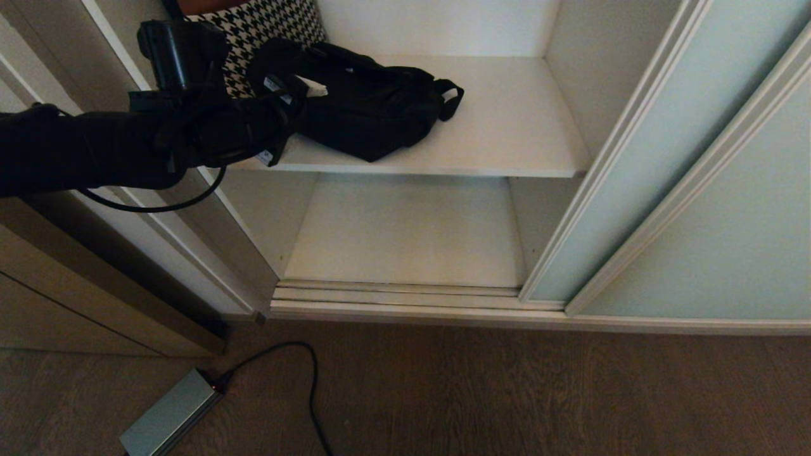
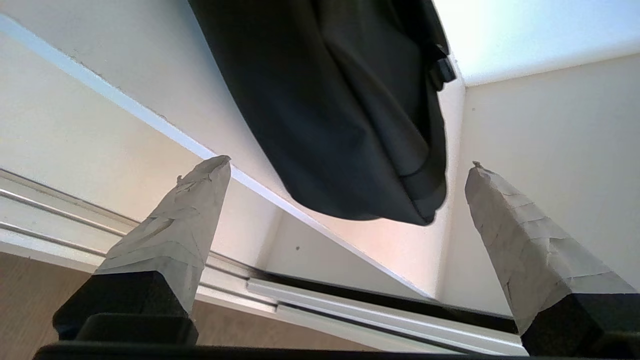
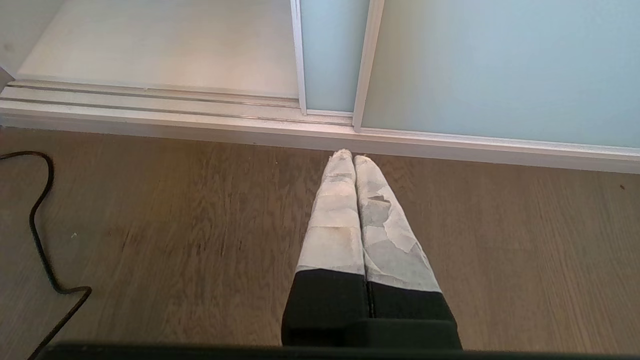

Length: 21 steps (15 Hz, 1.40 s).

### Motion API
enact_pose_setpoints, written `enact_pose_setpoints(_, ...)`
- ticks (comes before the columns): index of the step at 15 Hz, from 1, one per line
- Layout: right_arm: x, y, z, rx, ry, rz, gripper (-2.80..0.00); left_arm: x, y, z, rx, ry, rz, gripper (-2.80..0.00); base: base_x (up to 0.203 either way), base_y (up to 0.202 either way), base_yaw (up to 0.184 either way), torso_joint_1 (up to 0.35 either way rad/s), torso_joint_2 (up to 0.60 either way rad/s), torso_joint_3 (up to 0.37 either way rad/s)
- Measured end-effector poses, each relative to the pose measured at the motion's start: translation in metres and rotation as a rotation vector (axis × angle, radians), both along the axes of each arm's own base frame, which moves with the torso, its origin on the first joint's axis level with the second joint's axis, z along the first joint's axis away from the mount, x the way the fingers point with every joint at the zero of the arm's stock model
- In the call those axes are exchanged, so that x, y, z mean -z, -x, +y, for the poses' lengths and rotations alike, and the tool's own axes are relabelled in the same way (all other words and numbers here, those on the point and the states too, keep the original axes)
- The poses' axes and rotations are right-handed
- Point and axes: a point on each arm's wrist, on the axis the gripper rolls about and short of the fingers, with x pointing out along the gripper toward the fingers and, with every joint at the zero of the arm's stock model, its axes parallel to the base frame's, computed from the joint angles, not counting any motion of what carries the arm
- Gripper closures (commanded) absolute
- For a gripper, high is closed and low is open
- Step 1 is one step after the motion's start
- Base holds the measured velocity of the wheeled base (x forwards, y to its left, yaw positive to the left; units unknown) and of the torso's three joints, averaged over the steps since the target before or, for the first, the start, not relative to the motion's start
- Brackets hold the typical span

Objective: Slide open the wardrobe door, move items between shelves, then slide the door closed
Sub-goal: Place the bag on the lower shelf

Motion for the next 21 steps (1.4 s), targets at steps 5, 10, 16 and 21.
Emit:
enact_pose_setpoints(5, 0.000, 0.000, 0.000, 0.000, 0.000, 0.000, 0.00, 0.012, -0.021, -0.003, -0.003, 0.004, 0.010, -2.80, 0.000, 0.000, 0.000, 0.000, 0.00, 0.000)
enact_pose_setpoints(10, 0.000, 0.000, 0.000, 0.000, 0.000, 0.000, 0.00, 0.027, -0.037, -0.007, -0.009, -0.007, 0.034, -2.80, 0.000, 0.000, 0.000, 0.000, 0.00, 0.000)
enact_pose_setpoints(16, 0.000, 0.000, 0.000, 0.000, 0.000, 0.000, 0.00, 0.024, -0.040, -0.007, -0.008, 0.000, 0.012, -2.80, 0.000, 0.000, 0.000, 0.000, 0.00, 0.000)
enact_pose_setpoints(21, 0.000, 0.000, 0.000, -0.001, 0.000, 0.000, 0.00, 0.021, -0.040, -0.008, 0.000, 0.004, 0.001, -2.80, 0.064, 0.000, -0.001, -0.001, 0.00, 0.001)
